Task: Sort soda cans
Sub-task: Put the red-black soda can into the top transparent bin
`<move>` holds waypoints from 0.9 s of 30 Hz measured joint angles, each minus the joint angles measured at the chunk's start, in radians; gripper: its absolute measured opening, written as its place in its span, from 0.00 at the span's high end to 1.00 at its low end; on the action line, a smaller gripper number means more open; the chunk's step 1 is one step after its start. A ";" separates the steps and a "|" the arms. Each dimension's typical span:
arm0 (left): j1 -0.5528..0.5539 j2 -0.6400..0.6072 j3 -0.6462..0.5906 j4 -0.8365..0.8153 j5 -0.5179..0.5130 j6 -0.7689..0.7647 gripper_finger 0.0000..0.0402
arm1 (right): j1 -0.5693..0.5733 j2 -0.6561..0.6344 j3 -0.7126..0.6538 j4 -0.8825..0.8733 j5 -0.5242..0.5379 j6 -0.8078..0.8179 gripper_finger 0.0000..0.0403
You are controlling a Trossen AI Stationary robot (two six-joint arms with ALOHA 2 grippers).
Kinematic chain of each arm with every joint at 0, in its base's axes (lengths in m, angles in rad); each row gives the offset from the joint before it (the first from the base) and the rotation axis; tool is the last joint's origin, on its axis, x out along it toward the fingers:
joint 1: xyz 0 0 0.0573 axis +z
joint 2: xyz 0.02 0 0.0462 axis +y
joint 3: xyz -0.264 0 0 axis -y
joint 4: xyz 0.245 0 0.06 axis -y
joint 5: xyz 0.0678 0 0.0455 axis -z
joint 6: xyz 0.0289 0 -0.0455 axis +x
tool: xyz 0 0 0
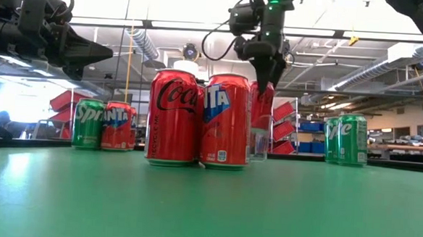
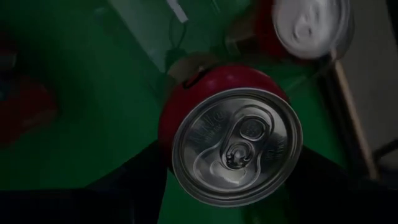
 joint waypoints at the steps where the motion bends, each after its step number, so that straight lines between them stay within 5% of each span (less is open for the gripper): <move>1: 0.000 0.000 0.000 0.000 0.000 0.000 0.95 | 0.000 0.000 -0.004 0.001 0.000 0.055 0.35; 11: 0.000 0.000 0.000 0.001 0.000 0.004 0.95 | -0.016 0.000 -0.050 0.083 -0.053 0.425 0.35; 27: 0.000 0.000 0.000 -0.002 0.000 0.006 0.95 | -0.034 0.000 -0.199 0.240 -0.037 0.618 0.35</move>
